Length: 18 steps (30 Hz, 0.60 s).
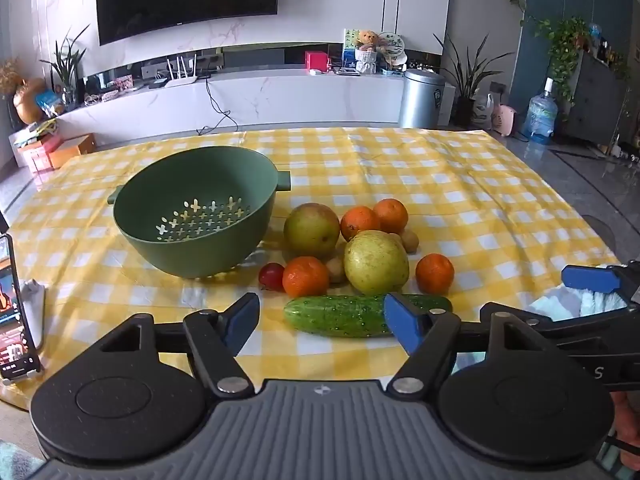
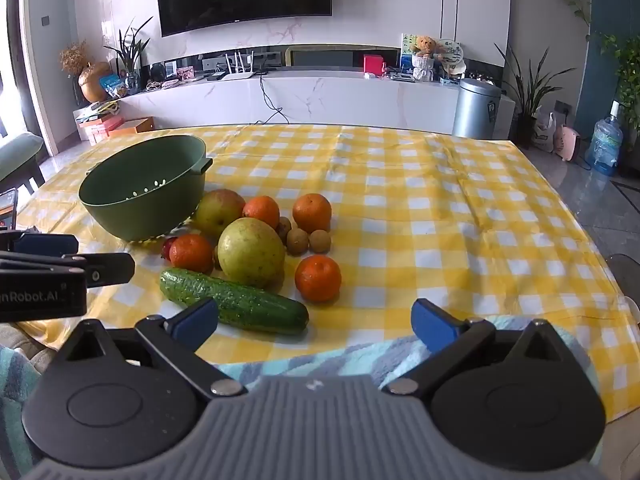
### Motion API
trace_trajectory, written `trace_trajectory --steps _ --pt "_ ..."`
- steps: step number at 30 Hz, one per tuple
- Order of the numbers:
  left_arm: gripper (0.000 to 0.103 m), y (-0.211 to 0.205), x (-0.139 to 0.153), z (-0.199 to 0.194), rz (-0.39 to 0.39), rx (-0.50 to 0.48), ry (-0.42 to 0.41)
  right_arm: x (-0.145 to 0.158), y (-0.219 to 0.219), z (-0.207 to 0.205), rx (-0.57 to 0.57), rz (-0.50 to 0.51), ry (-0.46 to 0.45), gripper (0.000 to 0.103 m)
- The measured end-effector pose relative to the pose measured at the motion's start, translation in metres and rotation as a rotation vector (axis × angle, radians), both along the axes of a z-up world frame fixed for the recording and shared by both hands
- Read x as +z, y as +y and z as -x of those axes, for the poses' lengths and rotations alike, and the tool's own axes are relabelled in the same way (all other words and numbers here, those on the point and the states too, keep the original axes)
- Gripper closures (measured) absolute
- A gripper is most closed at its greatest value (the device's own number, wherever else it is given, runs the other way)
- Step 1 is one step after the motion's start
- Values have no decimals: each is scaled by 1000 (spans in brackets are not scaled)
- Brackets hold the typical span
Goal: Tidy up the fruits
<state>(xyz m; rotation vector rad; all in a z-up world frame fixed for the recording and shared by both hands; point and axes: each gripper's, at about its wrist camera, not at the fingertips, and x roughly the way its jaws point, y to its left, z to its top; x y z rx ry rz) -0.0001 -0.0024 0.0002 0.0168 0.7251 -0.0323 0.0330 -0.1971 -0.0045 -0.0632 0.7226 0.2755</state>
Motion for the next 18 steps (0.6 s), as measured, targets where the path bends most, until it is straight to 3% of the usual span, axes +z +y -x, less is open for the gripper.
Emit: trace_trajectory --steps 2,18 --pt "19 3 0 0 30 10 10 0 0 0 1 12 -9 4" --pt "20 7 2 1 43 7 18 1 6 4 0 22 -3 4"
